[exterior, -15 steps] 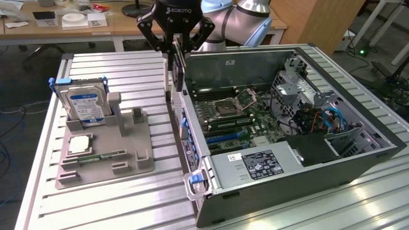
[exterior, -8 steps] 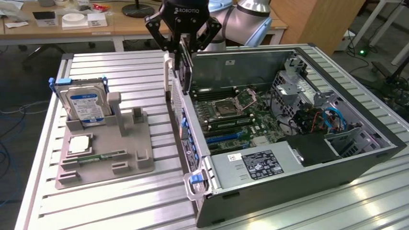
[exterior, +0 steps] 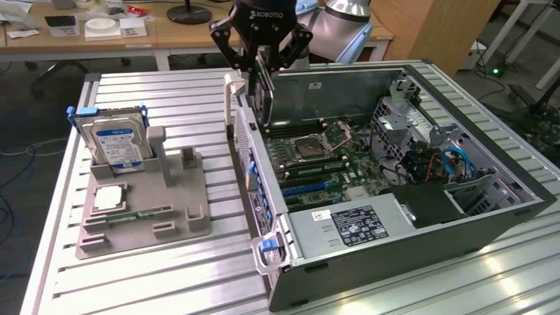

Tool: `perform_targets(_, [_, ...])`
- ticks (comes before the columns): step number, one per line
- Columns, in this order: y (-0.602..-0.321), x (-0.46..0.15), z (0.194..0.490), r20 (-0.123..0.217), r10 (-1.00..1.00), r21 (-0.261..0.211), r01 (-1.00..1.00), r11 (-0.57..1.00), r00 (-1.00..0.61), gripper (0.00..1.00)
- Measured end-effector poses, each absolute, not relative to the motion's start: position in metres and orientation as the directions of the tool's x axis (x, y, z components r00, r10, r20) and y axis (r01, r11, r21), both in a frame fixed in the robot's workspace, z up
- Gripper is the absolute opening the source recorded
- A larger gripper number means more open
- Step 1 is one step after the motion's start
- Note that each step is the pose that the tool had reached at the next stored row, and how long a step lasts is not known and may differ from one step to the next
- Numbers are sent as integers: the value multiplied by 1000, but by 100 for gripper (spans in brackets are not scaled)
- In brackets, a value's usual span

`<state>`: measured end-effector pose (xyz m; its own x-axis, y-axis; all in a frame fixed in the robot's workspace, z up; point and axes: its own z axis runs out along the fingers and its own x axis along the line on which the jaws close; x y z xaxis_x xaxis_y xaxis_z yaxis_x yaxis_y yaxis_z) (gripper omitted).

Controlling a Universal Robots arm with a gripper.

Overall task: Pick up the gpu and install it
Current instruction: 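Pick up the gpu and move the gpu toward the slot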

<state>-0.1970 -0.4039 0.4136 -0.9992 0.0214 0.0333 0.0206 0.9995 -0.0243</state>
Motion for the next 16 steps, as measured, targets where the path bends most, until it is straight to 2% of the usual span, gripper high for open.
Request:
perform_targets(11, [-404,-187,413,31,0,-24,-1,1000,-1000,28])
perform_targets(16, [-404,-186,411,-6,-15,-25,-15,1000,-1000,28])
